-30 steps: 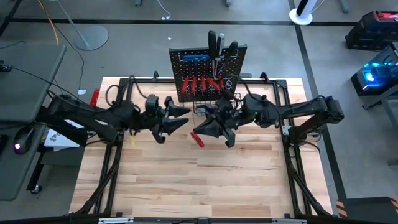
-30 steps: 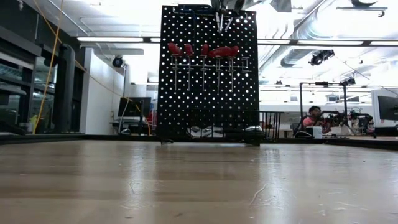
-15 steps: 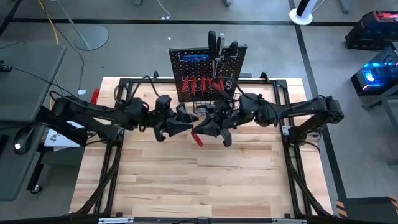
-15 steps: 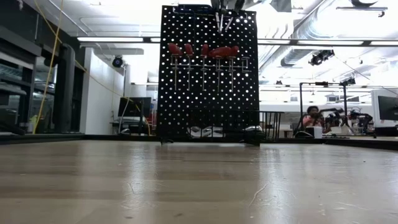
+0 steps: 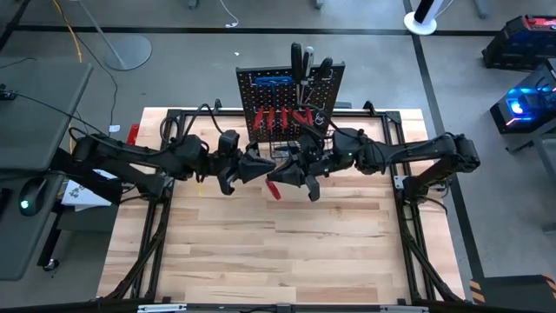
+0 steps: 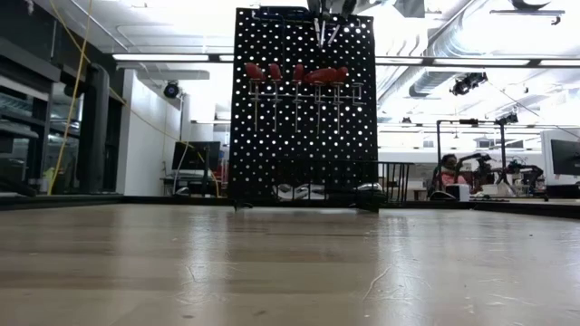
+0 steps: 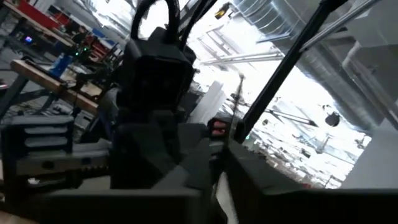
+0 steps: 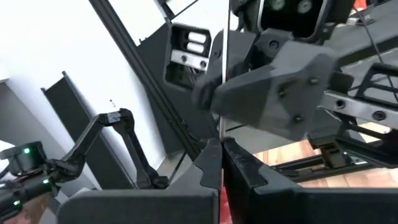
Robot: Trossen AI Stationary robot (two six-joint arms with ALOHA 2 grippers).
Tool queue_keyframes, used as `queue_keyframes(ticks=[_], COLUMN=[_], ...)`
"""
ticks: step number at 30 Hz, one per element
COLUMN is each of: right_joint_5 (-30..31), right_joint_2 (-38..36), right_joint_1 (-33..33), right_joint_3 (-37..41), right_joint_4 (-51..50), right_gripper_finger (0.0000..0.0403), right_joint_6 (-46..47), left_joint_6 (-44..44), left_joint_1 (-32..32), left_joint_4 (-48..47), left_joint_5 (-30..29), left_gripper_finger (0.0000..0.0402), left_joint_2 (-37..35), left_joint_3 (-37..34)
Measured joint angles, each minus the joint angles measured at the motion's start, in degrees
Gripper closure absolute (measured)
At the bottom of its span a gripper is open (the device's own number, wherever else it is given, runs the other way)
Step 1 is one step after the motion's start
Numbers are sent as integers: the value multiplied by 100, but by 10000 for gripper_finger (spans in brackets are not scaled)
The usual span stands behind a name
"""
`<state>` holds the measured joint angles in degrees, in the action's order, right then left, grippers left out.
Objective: Hang tools onto peg board
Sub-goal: Hang the red allen wrench on the pegboard
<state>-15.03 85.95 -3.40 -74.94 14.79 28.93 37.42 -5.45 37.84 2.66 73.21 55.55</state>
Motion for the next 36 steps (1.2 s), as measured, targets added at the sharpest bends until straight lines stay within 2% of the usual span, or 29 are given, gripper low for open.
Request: queue_keyframes(ticks=[2, 11, 17, 20, 23, 28, 31, 36], right_joint_5=[-35, -5, 126, 311, 993, 2437, 3354, 5135], right_joint_2=[0, -8, -475, -874, -1188, -1209, -1071, -794], right_joint_1=[33, 60, 44, 11, -106, -520, -842, -1223], right_joint_3=[-1, 0, -3, -11, -11, -9, -7, -2], right_joint_4=[-2, -26, -1047, -1857, -2491, -3188, -3214, -3021], right_gripper_finger=[403, 395, 324, 285, 265, 262, 261, 261], right_joint_6=[27, 217, -77, -637, -1311, -3126, -4545, -6455], left_joint_6=[-62, 24, 398, 914, 2381, 4371, 5170, 5738], left_joint_1=[19, 180, 389, 489, 648, 902, 1012, 1048], left_joint_4=[-106, -220, -936, -1832, -2481, -2443, -2374, -1846], left_joint_5=[-10, 35, 4, -27, -167, 144, 292, 307], left_gripper_finger=[389, 400, 401, 401, 401, 401, 401, 401], left_joint_2=[-7, -40, -380, -582, -598, -283, -46, 259], left_joint_3=[4, 6, 5, 9, -2, 0, 0, 0])
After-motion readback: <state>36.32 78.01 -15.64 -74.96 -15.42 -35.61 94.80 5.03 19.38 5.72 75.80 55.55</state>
